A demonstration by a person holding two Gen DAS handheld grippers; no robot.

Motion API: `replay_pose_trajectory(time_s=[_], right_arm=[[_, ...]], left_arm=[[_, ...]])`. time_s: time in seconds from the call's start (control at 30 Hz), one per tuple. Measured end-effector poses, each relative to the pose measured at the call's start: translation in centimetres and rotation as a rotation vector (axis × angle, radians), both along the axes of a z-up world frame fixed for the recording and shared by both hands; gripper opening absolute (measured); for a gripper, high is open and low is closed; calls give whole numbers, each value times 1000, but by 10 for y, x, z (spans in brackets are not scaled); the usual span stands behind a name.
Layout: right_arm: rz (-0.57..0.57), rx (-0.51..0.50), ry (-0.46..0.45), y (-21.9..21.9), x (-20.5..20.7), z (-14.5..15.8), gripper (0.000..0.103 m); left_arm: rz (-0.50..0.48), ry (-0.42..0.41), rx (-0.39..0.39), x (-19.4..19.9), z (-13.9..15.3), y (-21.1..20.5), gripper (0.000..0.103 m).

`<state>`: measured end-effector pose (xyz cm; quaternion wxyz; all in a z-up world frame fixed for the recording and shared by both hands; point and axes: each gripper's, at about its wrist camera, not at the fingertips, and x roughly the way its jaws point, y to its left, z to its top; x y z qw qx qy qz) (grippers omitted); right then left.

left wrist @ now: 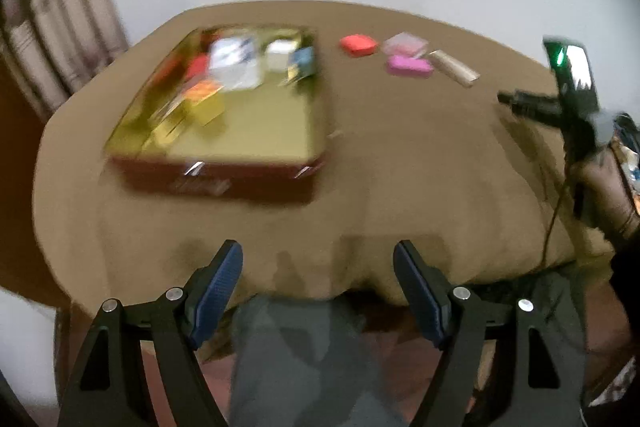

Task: Organize rigid objects
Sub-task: 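Move the left tool to the pink block and grasp it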

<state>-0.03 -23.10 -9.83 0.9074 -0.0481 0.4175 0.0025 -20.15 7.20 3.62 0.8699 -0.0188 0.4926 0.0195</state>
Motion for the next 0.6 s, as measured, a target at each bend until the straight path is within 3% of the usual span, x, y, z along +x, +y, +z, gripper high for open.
replay_pose_trajectory(time_s=[0.07,0.13,0.23,0.4,0.47,0.6], right_arm=[[-66,-23,8,-31,-6,-12,38],[-94,62,3,-52,-11,-13,38],[-133,105,-24,-67,-16,-11,41],[-103,74,-45,-50,-17,-8,43],[-94,68,-57,-47,-19,-7,51],[-89,119,-80,-52,-22,0,53]], left_arm=[[-43,5,-59,23,7,-17,75],[-66,12,-108,48,11,-30,77],[-85,12,-149,88,13,-49,77],[-84,15,-146,162,7,-75,80],[-79,23,-152,192,-1,-82,80],[-52,63,-152,232,-19,-86,80]])
